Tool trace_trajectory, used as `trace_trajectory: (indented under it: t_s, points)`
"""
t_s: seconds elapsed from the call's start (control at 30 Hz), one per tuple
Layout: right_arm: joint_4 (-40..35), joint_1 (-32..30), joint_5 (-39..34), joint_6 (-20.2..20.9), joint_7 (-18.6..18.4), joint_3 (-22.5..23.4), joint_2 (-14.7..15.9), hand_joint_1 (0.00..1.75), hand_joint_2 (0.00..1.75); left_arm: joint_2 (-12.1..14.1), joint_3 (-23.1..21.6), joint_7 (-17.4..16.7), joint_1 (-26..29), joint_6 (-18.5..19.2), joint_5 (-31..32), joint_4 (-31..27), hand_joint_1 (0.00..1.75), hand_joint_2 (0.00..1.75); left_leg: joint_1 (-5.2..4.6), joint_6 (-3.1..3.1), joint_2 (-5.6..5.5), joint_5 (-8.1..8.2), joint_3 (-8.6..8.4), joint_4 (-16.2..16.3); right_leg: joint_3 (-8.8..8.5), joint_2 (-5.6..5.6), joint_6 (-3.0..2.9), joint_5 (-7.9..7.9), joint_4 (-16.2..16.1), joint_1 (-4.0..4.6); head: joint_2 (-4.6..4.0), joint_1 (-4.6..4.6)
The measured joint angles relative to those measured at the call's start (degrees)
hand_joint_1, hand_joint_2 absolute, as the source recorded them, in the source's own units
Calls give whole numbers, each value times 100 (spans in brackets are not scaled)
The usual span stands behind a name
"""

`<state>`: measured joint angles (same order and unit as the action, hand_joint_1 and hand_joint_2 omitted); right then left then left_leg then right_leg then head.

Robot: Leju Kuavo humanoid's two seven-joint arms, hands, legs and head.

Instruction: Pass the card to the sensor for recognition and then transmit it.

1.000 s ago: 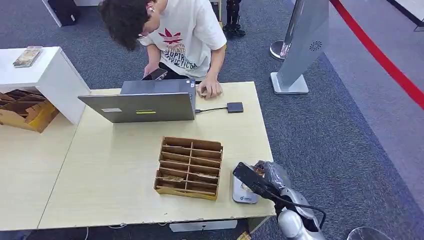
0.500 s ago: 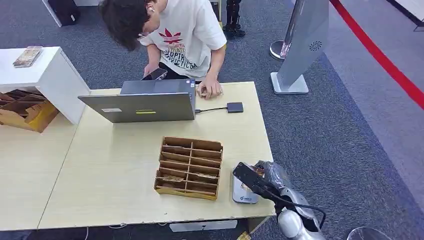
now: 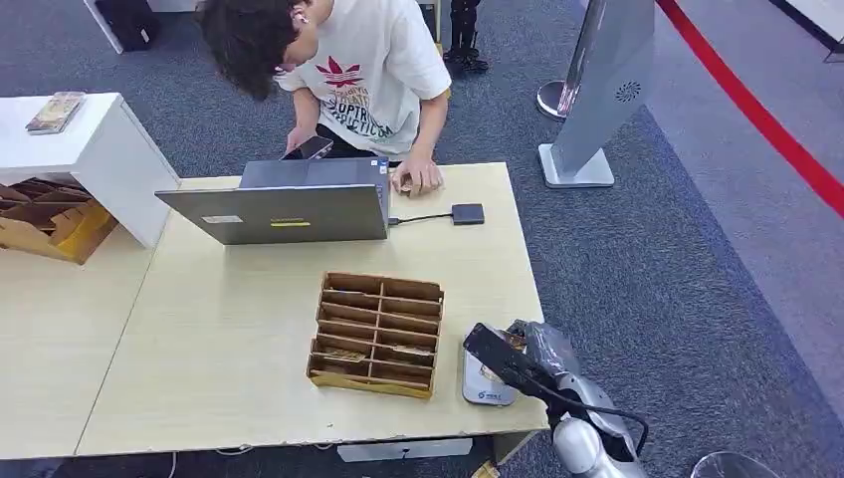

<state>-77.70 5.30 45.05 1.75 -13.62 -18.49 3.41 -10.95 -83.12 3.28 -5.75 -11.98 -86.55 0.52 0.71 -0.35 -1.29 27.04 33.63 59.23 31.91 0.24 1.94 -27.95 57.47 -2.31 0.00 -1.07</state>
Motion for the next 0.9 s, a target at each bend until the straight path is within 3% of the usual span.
trace_trajectory:
  t_s: [0.7, 0.9]
  points:
    - [0, -16, -4, -26, 0, 0, 0, 175, 175, 0, -2, 0, 0, -2, -26, 0, 0, 0, 0, 0, 0, 0, 0, 0, 0, 0, 0, 0, 0, 0, 0, 0]
    - [-182, -128, 282, -492, 138, 2, -55, 175, 175, -4, -2, 26, 2, -20, -48, 0, 0, 0, 0, 0, 1, 0, 0, 0, 1, 1, 0, 0, 0, 0, 0, 0]
